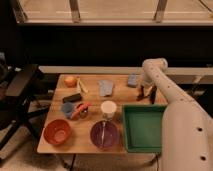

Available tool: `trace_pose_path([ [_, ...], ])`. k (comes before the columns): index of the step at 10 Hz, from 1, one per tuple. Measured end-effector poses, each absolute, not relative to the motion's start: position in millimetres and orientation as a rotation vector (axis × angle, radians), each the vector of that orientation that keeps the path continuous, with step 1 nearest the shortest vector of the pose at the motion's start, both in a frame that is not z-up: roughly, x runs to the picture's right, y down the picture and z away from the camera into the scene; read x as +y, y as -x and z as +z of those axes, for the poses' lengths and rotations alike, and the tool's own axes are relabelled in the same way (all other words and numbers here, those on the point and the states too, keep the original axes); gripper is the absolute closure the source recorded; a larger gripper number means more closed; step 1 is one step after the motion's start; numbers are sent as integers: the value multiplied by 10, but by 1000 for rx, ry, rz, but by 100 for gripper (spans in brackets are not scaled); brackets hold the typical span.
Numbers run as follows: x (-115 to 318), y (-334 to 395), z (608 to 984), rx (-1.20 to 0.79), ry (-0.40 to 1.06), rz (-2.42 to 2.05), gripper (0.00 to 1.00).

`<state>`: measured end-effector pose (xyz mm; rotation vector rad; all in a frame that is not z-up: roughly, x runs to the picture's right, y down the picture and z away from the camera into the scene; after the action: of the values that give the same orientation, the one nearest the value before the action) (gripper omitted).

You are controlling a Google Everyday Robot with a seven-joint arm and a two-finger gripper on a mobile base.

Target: Place grapes in red bowl

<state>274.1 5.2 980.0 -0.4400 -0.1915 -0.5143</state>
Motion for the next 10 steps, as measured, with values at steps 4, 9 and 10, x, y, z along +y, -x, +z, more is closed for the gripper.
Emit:
trace_pose_path([
  [4, 192, -2839, 9707, -212, 461, -471, 30],
  [9, 459, -2836, 9764, -319, 490, -416, 35],
  [10, 471, -2824, 9749, -345, 481, -413, 44],
])
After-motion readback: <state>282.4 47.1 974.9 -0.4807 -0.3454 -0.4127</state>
